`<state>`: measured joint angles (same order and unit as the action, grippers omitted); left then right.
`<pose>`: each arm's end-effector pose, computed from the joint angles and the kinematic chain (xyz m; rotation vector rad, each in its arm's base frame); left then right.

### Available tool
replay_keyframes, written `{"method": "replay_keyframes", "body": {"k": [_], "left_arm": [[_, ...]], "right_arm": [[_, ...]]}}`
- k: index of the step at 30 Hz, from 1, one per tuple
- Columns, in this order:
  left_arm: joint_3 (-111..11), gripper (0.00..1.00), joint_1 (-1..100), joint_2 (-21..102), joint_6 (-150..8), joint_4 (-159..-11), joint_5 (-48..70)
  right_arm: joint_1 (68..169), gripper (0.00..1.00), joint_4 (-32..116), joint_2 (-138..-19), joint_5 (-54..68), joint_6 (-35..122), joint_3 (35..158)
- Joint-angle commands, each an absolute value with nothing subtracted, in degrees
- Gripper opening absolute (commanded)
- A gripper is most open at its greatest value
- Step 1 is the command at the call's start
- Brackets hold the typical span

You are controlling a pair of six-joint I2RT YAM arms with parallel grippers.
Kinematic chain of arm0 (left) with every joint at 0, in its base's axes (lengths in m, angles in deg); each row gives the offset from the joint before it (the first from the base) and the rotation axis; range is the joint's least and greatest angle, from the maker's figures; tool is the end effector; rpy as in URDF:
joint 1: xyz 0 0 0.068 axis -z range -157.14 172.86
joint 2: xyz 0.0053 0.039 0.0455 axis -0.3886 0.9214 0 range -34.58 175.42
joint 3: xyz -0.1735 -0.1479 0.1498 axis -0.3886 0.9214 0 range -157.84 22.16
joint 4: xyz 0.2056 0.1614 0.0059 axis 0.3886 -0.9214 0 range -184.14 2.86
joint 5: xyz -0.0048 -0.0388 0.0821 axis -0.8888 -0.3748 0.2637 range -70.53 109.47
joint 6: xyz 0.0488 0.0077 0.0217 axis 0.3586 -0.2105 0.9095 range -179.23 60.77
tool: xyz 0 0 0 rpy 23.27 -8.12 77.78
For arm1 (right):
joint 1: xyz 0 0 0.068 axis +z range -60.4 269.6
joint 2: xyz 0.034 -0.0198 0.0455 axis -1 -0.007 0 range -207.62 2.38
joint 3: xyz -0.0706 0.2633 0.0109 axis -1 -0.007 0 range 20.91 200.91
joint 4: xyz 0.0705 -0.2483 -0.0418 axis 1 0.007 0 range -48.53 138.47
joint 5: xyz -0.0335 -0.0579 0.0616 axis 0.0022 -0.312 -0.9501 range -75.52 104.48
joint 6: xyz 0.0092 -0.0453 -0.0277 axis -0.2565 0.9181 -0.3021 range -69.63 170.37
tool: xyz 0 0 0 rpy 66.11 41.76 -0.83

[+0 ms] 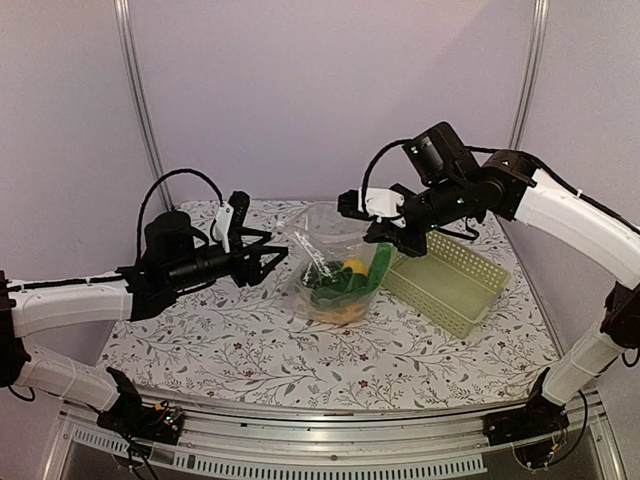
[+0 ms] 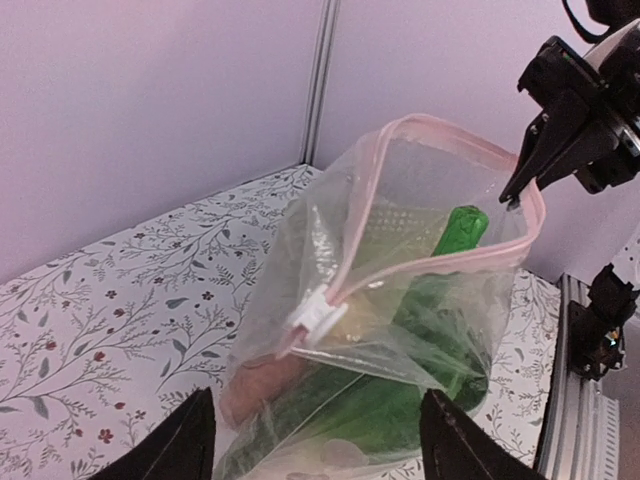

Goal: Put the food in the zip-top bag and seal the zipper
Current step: Pass from the left arm to the right, then pass from the right arm to the left

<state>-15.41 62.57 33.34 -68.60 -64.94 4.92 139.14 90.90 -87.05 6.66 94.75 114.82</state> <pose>0.2019 -0.1794 0.2706 0.6533 1.6602 -0.8443 0.2133 0.2575 0.3793 -1.7662 1.5581 0.2048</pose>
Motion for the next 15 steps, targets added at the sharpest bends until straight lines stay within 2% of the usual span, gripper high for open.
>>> {"method": "replay_keyframes", "body": {"k": [1,7,15], "left_arm": [[-13.75,0.67,61.89,39.68,-70.64,-45.99,-2.71],[-16.11,0.55,61.05,47.63,-71.88,-34.76,-5.26],[-21.94,0.41,60.26,57.32,-75.27,-27.93,-10.26]], "right_arm": [[138.0,0.0,88.86,-84.69,4.36,93.38,113.72],[136.88,0.0,88.65,-84.47,3.73,92.88,112.16],[135.64,0.0,88.41,-83.78,3.25,92.17,112.49]]}}
